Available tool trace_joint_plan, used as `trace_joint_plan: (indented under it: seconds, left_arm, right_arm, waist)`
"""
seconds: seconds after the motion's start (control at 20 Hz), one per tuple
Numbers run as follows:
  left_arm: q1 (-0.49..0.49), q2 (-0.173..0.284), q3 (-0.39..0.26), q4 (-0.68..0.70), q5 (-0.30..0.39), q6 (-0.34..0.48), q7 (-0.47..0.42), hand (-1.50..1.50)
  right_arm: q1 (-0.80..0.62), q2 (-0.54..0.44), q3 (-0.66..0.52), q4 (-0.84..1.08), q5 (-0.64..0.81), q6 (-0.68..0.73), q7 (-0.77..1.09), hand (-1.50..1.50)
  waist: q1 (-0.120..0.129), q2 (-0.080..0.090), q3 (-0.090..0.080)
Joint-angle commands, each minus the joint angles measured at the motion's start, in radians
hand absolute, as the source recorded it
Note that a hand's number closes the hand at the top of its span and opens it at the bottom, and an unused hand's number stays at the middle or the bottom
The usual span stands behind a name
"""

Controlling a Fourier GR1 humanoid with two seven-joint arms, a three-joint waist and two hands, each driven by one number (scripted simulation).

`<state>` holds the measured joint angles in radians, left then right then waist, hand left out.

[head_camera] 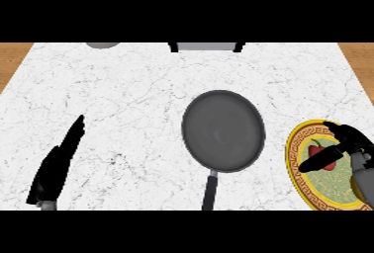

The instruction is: Pick the bell pepper from the plate and place it in the pan

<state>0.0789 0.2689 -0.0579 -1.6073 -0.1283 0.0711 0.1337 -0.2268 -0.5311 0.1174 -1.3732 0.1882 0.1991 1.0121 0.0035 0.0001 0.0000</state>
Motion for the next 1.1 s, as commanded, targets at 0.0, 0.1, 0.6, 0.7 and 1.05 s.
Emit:
trace_joint_plan:
  seconds: [0.0, 0.1, 0.6, 0.7, 1.05]
  left_arm:
    - [-0.034, -0.033, -0.01, -0.012, -0.035, 0.002, 0.051, 0.0]
    - [0.008, -0.026, 0.007, -0.08, -0.033, -0.015, 0.068, 0.0]
    - [0.017, -0.025, 0.053, -0.01, -0.041, -0.067, -0.002, 0.0]
    - [0.014, -0.021, 0.082, -0.027, -0.019, -0.083, 0.014, 0.0]
    - [-0.011, -0.061, 0.057, -0.018, -0.057, -0.048, 0.04, 0.0]
  right_arm:
    - [-0.014, 0.036, -0.015, 0.097, 0.062, 0.021, -0.036, -1.5]
    - [-0.058, 0.083, -0.032, 0.121, 0.09, 0.001, -0.032, -1.5]
    - [0.022, 0.158, -0.105, 0.076, 0.101, -0.045, -0.133, 1.5]
    - [-0.007, 0.173, -0.112, 0.103, 0.119, -0.048, -0.138, 1.5]
    - [0.197, 0.013, 0.02, -0.113, 0.215, 0.104, -0.317, 1.5]
  waist:
    - [0.0, 0.0, 0.0]
    - [0.002, 0.0, 0.0]
    - [-0.001, -0.001, 0.0]
    - [0.001, 0.0, 0.0]
    - [-0.029, -0.006, -0.001]
